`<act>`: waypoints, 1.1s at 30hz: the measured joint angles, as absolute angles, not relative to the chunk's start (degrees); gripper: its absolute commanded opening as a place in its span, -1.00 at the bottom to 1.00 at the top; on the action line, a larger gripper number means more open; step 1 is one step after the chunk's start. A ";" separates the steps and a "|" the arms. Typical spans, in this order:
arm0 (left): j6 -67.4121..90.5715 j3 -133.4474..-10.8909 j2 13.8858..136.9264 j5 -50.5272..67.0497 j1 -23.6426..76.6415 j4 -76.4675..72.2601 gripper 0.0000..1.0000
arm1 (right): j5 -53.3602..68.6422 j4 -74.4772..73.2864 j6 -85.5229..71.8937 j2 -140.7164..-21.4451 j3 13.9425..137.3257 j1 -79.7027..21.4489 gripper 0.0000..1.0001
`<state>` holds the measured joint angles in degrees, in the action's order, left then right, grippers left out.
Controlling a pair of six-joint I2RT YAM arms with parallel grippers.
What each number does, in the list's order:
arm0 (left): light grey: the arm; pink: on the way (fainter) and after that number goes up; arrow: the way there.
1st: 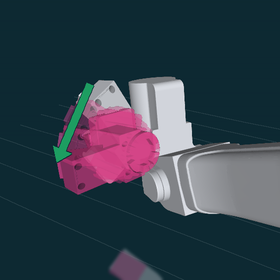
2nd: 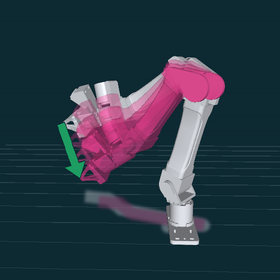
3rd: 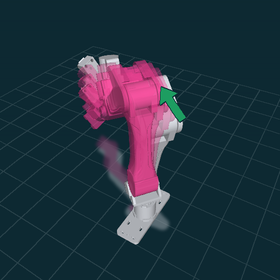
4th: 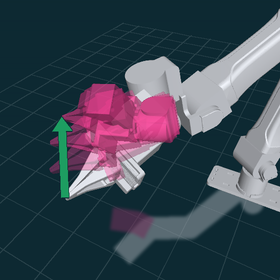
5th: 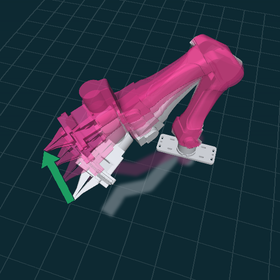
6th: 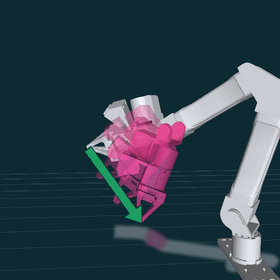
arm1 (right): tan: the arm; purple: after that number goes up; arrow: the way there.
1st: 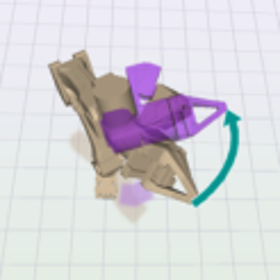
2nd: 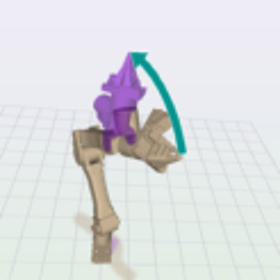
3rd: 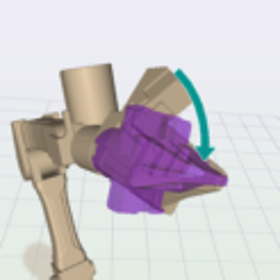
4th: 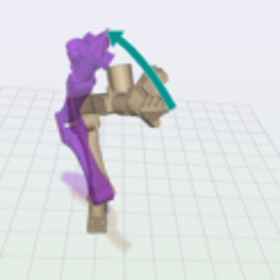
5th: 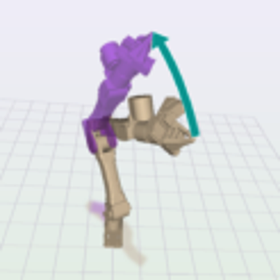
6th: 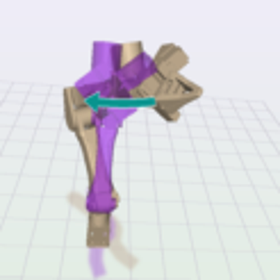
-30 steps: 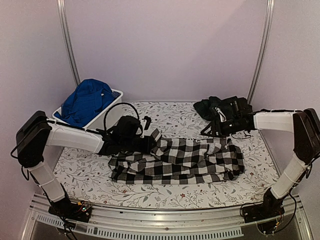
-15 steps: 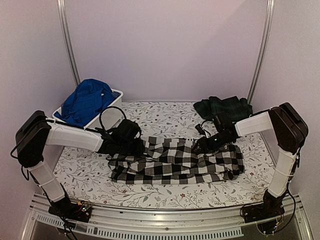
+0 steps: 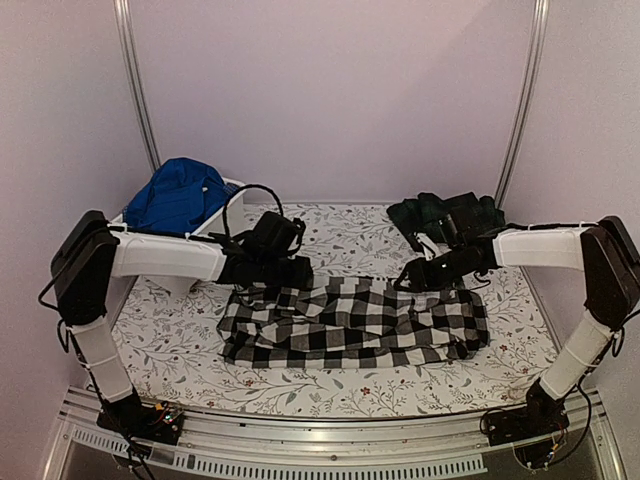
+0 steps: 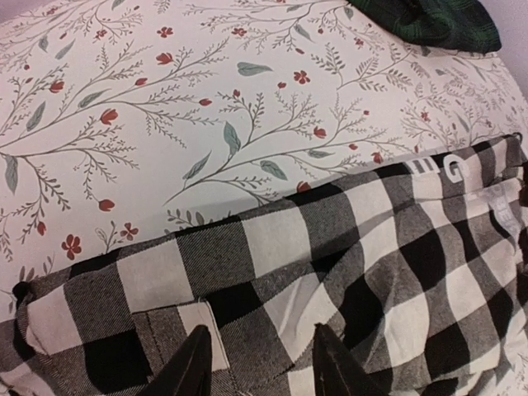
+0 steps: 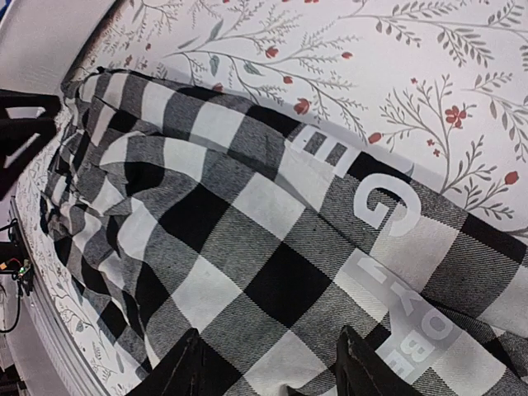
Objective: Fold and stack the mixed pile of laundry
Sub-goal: Rotate the rectangle-folded shirt at the center of the board.
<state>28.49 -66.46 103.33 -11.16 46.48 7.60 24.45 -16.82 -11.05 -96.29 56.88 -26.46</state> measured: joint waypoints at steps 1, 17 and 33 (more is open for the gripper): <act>28.18 -66.83 104.66 -10.98 46.48 7.70 -0.19 | 24.71 -16.78 -11.40 -94.85 56.88 -26.46 0.07; 29.10 -59.66 108.53 -7.73 46.44 8.19 -0.37 | 28.23 -10.68 -15.03 -102.76 52.73 -28.01 0.04; 30.37 -50.94 97.67 5.13 59.18 9.91 -0.32 | 22.81 -23.59 -4.10 -125.56 89.71 -26.98 0.16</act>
<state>30.37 -50.94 97.67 5.13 59.18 9.91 22.81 -23.59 -4.10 -125.56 89.71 -26.98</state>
